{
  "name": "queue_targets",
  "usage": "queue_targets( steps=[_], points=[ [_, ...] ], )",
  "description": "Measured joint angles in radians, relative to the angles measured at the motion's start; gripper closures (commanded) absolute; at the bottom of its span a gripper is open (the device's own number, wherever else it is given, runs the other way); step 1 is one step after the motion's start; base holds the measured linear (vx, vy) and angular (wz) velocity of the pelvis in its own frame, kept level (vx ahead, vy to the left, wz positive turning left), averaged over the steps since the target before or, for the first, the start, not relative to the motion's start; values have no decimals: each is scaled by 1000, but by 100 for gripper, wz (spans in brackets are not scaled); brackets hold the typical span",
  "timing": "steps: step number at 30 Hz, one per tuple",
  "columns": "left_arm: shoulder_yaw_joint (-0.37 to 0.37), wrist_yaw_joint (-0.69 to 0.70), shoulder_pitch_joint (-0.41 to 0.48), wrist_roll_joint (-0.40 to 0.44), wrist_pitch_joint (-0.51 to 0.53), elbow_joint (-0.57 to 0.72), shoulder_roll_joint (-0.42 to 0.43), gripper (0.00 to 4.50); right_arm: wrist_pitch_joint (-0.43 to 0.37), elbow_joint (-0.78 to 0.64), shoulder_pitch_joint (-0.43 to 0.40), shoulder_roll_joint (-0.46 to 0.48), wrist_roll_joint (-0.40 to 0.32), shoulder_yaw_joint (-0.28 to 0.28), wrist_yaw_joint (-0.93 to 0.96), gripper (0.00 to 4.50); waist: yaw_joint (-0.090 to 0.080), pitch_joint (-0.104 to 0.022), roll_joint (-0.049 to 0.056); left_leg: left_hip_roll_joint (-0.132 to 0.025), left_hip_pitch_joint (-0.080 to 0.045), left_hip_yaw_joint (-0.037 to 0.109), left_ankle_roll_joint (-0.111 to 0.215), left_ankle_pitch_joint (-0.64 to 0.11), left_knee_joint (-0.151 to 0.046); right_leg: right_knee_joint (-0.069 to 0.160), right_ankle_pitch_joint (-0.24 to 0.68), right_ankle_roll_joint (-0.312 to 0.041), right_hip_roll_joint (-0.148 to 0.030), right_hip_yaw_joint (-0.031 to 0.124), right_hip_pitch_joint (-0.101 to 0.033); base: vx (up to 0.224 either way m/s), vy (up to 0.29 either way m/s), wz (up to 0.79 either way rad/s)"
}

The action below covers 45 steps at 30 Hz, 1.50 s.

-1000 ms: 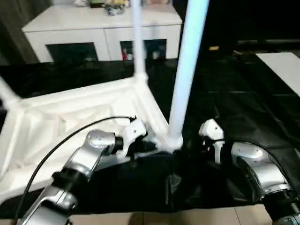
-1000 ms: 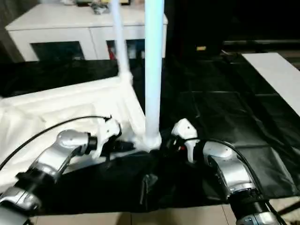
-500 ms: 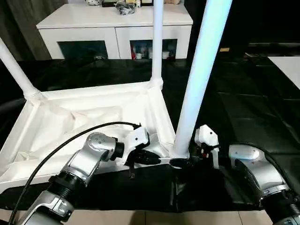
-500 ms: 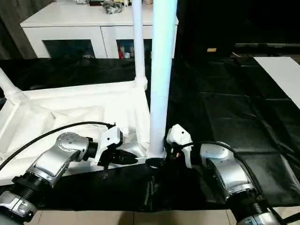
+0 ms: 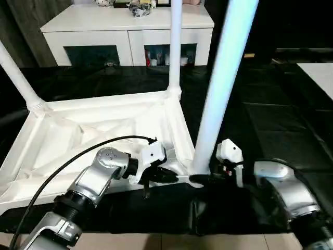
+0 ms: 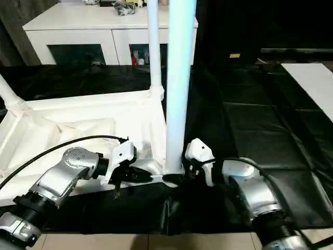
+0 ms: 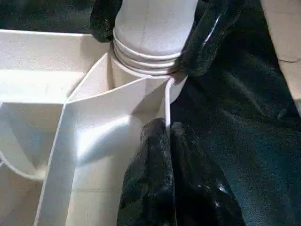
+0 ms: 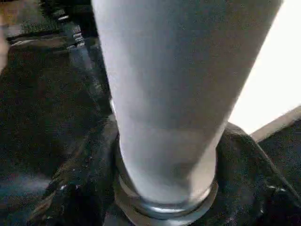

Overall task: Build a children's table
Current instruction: Rotate leg to tighten

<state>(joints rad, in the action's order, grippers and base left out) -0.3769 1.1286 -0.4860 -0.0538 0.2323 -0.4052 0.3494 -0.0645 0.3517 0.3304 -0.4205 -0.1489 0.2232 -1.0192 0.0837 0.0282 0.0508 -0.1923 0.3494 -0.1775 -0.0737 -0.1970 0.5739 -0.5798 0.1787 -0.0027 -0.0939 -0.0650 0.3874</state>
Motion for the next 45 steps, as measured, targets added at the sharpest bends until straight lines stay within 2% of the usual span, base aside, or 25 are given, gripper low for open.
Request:
queue_targets(
  steps=[2, 7, 9, 12, 15, 21, 23, 24, 26, 28, 30, 32, 36, 40, 42, 44, 45],
  points=[
    [14, -70, -29, 20, -3, -47, -31, 450, 1, 46, 19, 42, 19, -19, 95, 187, -5, 0, 0, 0, -2, 0, 0, 0, 1, 0, -1, -2, 0, 0, -2, -53, -2, 0],
    [42, -272, -108, 51, -18, -200, -149, 450, -93, 85, 36, 177, 36, -109, 405, 187, -24, 1, -2, 2, -1, 2, 0, 0, 3, 2, 1, 1, 0, 2, -3, -22, 0, 1],
    [57, -354, -142, 49, -27, -270, -202, 450, -140, 97, 54, 247, 38, -155, 555, 188, -29, 1, -2, 3, -1, 2, 0, 0, 6, 2, 0, 1, 0, 3, -3, 0, 0, 0],
    [65, -486, -202, 69, -59, -379, -279, 450, -169, 136, 98, 354, 69, -213, 817, 188, -37, 1, -2, 3, -1, 3, 0, 0, 6, 3, 0, 1, 0, 3, -3, 0, 0, 0],
    [65, -510, -215, 88, -86, -409, -300, 450, -161, 133, 98, 381, 109, -204, 909, 188, -41, 0, 0, 4, 0, 4, 0, 0, 6, 3, 0, 2, 0, 3, -3, 0, 0, 0],
    [55, -501, -214, 97, -122, -416, -296, 450, -139, 120, 84, 371, 115, -195, 879, 188, -37, -2, 4, 4, 1, 4, 0, 0, 1, 3, 0, 2, 0, 2, -4, 0, 0, 0],
    [49, -490, -213, 96, -133, -416, -293, 450, -123, 111, 71, 355, 109, -195, 849, 118, -33, -2, 5, 3, 1, 4, 0, 0, 0, 3, 1, 3, 0, 1, -4, 0, 0, 0],
    [47, -479, -212, 96, -142, -415, -289, 450, -120, 98, 61, 338, 103, -195, 828, 118, -30, -2, 5, 3, 1, 4, 0, 0, -1, 3, 1, 3, 0, 1, -4, 0, 0, 0],
    [47, -465, -209, 97, -158, -414, -267, 450, -120, 81, 36, 306, 89, -187, 752, 112, -28, -2, 4, 2, 1, 4, 0, 0, -3, 3, 0, 3, 1, 1, -3, 0, 0, 0],
    [48, -439, -198, 98, -182, -404, -237, 450, -128, 59, 13, 269, 51, -187, 661, 84, -34, -2, 5, 2, 0, 4, 0, 0, -4, 3, 0, 3, 1, 1, -2, 0, 0, 0],
    [47, -422, -195, 102, -202, -404, -227, 450, -167, 30, -8, 219, -9, -194, 538, 84, -32, -1, 5, 2, 1, 5, 0, 0, -5, 3, 0, 2, 1, 0, -2, 0, 0, 0],
    [46, -412, -194, 111, -229, -407, -221, 450, -178, -30, -61, 118, -48, -174, 378, 84, -25, -1, 6, 2, 2, 5, 0, 0, -5, 3, 1, 4, 1, 0, -3, 0, 0, 0],
    [46, -401, -198, 120, -296, -437, -209, 450, -178, -88, -110, 41, -70, -146, 225, 84, -30, -1, 8, 2, 2, 5, 0, 0, -4, 3, 2, 5, 1, 0, -2, 0, 0, 0],
    [42, -346, -193, 122, -346, -441, -222, 450, -175, -116, -130, 31, -77, -113, 164, 84, -15, 1, 15, 1, 2, 5, 0, 0, -4, 3, 2, 5, 0, -2, -2, 0, 0, 0],
    [39, -334, -191, 125, -373, -441, -239, 450, -175, -131, -133, 31, -77, -93, 152, 84, 3, 3, 21, 1, 3, 2, 0, 0, -3, 3, 2, 5, -2, -1, 0, 0, 0, 0],
    [37, -352, -190, 129, -405, -445, -251, 450, -175, -149, -133, 43, -76, -75, 147, 84, 12, 4, 24, 1, 9, 2, 2, 1, -1, 2, 2, 5, -2, -1, 4, 0, 0, 0],
    [40, -350, -190, 127, -410, -445, -254, 423, -174, -151, -133, 51, -75, -70, 147, 76, 15, 4, 24, 1, 12, 2, 5, 4, 1, 1, 2, 5, -2, -1, 6, 0, 0, 0]
  ],
)
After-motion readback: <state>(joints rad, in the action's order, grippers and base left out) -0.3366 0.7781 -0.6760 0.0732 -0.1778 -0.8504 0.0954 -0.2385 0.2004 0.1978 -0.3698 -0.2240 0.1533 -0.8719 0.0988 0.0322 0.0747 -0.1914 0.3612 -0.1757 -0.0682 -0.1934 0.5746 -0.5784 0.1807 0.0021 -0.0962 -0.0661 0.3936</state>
